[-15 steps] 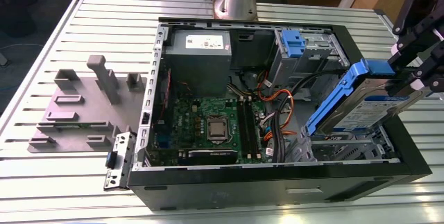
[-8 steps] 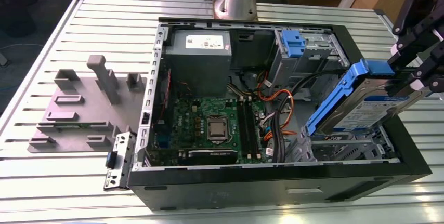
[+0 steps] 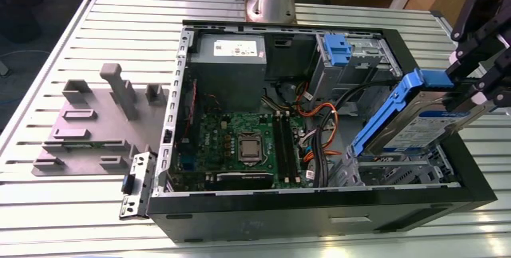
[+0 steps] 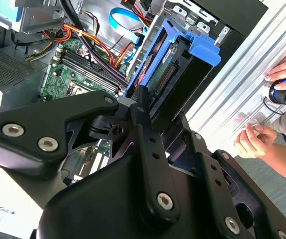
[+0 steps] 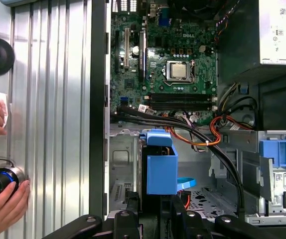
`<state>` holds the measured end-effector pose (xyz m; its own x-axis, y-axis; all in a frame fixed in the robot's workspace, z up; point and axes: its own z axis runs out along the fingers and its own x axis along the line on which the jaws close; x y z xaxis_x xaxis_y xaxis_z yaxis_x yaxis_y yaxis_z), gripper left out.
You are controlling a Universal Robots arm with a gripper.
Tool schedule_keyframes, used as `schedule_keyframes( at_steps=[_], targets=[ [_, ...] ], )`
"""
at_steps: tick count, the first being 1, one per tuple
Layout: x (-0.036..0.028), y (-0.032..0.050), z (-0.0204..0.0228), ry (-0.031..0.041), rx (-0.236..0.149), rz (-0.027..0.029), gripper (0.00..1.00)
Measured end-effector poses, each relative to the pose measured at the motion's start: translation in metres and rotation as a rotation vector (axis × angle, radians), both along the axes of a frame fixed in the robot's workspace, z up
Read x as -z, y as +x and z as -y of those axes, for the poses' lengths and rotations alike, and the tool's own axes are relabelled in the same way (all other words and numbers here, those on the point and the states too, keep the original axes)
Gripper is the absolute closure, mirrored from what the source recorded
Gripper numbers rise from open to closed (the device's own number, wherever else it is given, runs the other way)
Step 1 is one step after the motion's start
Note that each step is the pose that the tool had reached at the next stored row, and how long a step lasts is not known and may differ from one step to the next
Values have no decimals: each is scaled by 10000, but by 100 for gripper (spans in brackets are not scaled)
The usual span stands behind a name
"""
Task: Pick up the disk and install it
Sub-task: 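Insert the disk into the insertion slot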
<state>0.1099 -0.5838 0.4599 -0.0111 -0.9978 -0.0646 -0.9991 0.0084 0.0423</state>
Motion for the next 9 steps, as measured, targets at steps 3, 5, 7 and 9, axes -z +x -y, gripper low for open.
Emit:
schedule_keyframes(
  at_steps=[3, 5, 7, 9],
  targets=[
    [6, 0, 0, 0, 0, 0, 65],
    [20, 0, 0, 1, 0, 0, 65],
    [33, 0, 0, 1, 0, 0, 65],
    [37, 0, -2, 2, 0, 0, 65]
  ],
)
